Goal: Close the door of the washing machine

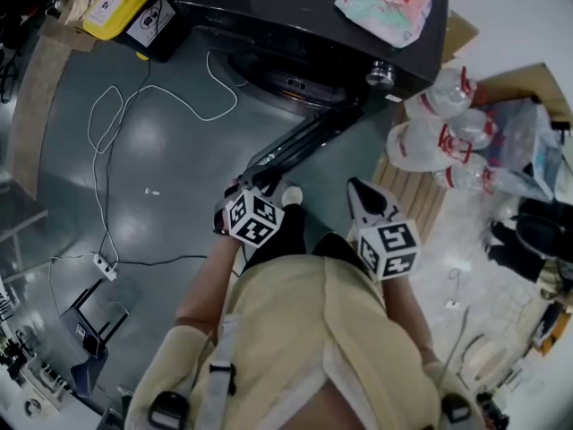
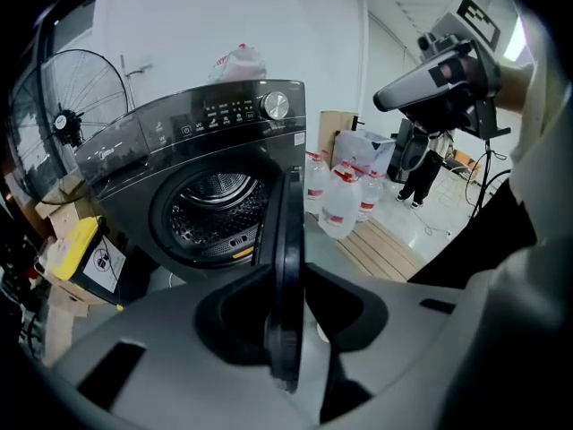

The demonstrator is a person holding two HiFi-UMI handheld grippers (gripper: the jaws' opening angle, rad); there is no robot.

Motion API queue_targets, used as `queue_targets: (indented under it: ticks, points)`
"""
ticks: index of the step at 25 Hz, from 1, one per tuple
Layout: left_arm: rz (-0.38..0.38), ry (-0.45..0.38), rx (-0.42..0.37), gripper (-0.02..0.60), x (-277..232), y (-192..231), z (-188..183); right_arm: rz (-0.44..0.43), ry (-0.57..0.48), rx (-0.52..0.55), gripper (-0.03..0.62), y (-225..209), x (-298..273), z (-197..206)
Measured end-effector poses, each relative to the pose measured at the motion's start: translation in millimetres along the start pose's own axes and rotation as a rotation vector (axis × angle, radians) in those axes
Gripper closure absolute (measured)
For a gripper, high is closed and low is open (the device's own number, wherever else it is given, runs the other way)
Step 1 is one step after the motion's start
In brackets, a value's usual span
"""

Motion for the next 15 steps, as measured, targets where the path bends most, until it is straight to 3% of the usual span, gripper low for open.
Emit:
queue_targets:
  ticks: [6,15]
  points:
    - [-0.007,-0.002,-0.067,0.463,-6,41,-3,0.022,0.008,0.027,0.588,4,-16,-14]
    - [-0.056,0.001,-0.079,0.444,-17,79,-13,-0.027,0.044,0.060,0.588,-9,-47,-29]
Point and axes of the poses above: the fingertips, and each gripper's own axes: x backward along the fingers, y to its left, z out of its underside, the point moved 10 cm from there along x, backward along the fingers, and after that the axes turned 4 degrees about -y, right-handed, at the moved point
